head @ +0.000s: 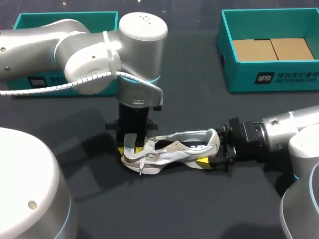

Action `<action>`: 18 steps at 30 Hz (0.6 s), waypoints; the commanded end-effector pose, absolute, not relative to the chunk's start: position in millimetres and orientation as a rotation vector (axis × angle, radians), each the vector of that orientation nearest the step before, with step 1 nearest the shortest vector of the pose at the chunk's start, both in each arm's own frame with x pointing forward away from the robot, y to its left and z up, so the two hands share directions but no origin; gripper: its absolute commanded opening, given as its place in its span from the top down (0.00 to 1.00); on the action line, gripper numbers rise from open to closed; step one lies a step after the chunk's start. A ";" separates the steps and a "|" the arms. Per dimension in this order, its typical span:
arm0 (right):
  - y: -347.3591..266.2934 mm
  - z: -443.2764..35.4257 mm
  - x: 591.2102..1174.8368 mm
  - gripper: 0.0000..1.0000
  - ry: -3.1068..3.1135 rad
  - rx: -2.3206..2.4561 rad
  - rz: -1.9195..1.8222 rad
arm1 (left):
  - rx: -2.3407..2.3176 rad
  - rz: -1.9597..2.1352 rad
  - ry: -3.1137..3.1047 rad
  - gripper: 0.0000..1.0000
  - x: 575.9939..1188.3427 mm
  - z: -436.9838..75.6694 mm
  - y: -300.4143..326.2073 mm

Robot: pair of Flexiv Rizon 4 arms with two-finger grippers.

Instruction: Take the shoe out of the shoebox, open the shoe tongue, remove and reinsert the insole, then place the shoe into the shoebox

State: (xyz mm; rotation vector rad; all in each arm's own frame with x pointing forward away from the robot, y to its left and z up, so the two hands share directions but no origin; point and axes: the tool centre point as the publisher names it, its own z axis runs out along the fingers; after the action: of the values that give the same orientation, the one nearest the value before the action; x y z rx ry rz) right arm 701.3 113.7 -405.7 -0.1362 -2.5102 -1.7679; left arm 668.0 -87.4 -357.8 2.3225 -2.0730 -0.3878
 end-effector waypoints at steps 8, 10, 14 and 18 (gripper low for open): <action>115.2 -407.0 701.1 1.00 -2.513 -0.137 -1.763 | 2.313 -0.419 -2.137 0.52 676.9 -346.3 -85.5; 115.2 -407.0 701.1 1.00 -2.513 -0.137 -1.763 | 2.305 -0.364 -2.153 0.51 676.8 -336.6 -84.0; 115.2 -407.0 701.1 1.00 -2.513 -0.137 -1.763 | 2.263 -0.223 -2.206 0.51 677.5 -312.5 -84.5; 115.2 -407.0 701.1 1.00 -2.513 -0.137 -1.763 | 2.203 -0.030 -2.308 0.51 680.0 -284.2 -95.3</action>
State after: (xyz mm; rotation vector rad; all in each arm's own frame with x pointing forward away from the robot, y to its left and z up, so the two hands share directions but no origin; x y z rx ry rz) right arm 701.3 113.6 -405.8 -0.1364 -2.5101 -1.7678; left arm 689.2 -110.8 -310.2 2.2030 -2.2639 -0.2141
